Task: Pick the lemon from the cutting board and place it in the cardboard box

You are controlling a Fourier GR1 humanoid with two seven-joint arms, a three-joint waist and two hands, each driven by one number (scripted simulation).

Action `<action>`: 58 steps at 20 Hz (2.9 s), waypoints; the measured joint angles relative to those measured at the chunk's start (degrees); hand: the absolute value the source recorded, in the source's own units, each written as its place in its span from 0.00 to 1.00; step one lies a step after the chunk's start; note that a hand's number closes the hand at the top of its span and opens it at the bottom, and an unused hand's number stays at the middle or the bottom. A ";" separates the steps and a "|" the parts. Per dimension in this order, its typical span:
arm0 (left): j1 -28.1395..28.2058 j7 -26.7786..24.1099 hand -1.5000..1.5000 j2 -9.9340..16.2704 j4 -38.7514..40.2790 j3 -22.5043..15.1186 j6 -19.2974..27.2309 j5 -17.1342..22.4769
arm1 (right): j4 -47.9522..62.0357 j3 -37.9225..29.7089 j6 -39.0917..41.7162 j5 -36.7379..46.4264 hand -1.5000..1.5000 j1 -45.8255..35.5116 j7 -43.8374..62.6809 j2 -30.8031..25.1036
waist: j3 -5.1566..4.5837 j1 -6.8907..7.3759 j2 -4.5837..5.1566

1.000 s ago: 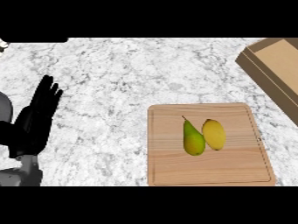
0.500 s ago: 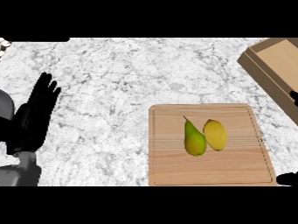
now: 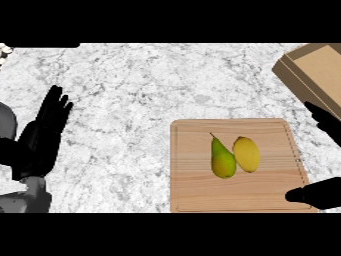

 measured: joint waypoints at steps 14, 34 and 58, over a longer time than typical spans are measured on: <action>-0.66 0.61 0.50 -0.67 0.90 3.55 -3.67 -0.31 | 7.22 0.73 3.52 12.43 0.00 -2.46 -1.46 13.16 | 0.02 -0.12 0.01; 0.50 1.94 0.50 -4.37 -1.87 3.44 -3.65 -3.77 | 15.17 0.59 6.53 25.31 0.00 -1.92 -6.62 23.63 | 0.01 -0.08 -0.01; 0.81 2.87 0.50 -4.79 -2.57 5.98 -6.57 -3.89 | 23.68 -2.33 9.20 31.61 0.00 -2.77 -13.57 29.80 | 0.02 -0.11 -0.01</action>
